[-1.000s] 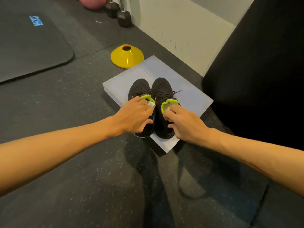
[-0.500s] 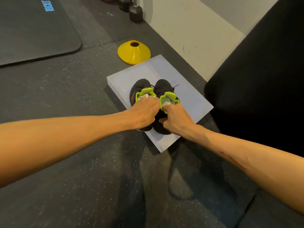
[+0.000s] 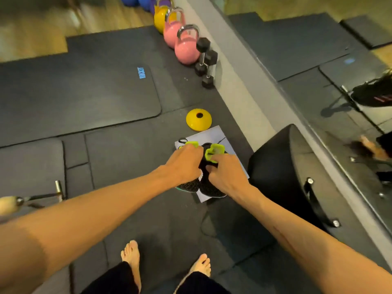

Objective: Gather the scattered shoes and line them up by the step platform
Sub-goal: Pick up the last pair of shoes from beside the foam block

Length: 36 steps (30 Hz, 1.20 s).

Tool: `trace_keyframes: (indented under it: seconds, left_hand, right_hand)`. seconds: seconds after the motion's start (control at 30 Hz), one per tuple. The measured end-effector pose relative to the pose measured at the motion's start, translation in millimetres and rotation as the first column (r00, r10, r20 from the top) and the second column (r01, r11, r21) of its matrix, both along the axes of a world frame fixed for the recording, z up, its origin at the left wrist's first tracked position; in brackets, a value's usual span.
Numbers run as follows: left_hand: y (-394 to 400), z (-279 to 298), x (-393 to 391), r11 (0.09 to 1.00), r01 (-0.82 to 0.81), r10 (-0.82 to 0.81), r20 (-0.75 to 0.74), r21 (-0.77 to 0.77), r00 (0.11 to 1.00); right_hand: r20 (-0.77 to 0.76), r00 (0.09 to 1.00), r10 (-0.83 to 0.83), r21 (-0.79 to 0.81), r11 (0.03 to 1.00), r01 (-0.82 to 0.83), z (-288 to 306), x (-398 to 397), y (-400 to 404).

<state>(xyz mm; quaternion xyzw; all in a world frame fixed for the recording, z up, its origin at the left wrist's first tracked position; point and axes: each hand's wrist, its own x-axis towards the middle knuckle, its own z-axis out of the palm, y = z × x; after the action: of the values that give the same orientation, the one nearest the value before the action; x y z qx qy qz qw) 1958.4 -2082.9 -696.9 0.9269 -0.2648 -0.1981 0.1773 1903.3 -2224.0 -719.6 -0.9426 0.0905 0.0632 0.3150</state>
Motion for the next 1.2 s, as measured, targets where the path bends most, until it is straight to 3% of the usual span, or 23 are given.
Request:
trace_keyframes:
  seconds: [0.17,0.3,0.43,0.63,0.73,0.87,1.0,1.1,1.2]
  left_hand:
    - [56.3,192.5,-34.9,0.979,-0.187,0.188,0.003,-0.076,0.982]
    - [122.3,318.7,-52.1,0.95,-0.279,0.3,0.165,-0.137,0.94]
    - [196.4,402.0,-91.1,0.917,-0.357,0.398,0.341,-0.179,0.852]
    - [313.0,490.3,-203.6,0.824,-0.515,0.537,0.614,-0.236,0.579]
    - [359.3,518.8,-272.9,0.749,-0.603,0.603,0.659,-0.275,0.448]
    - [423.6,540.5,-354.0,0.609,-0.743,0.683,0.661,-0.279,0.311]
    - [488.5,556.9,-420.0,0.434,-0.843,0.784,0.595,-0.319,0.179]
    - [526.7,566.2,-471.0,0.27,-0.896,0.817,0.577,-0.352,0.019]
    - [551.5,571.3,-522.3,0.134,-0.933,0.816,0.572,-0.334,-0.088]
  right_hand:
    - [0.148,0.988,0.04,0.071,0.996,-0.051,180.2,-26.7,45.3]
    - [0.386,0.92,0.073,0.081,0.99,-0.113,301.8,-41.4,106.0]
    - [0.521,0.832,0.189,-0.026,0.978,-0.206,395.2,-52.7,177.4]
    - [0.688,0.632,0.356,-0.126,0.917,-0.38,497.6,-112.2,296.0]
    - [0.718,0.556,0.42,-0.136,0.867,-0.48,531.7,-154.9,358.5]
    - [0.701,0.468,0.538,-0.173,0.766,-0.62,560.1,-212.7,443.5]
    - [0.649,0.371,0.664,-0.164,0.598,-0.784,576.5,-258.7,519.3]
    - [0.619,0.258,0.742,-0.148,0.433,-0.889,587.1,-288.1,576.4]
    - [0.584,0.084,0.808,-0.165,0.219,-0.962,594.4,-325.0,631.4]
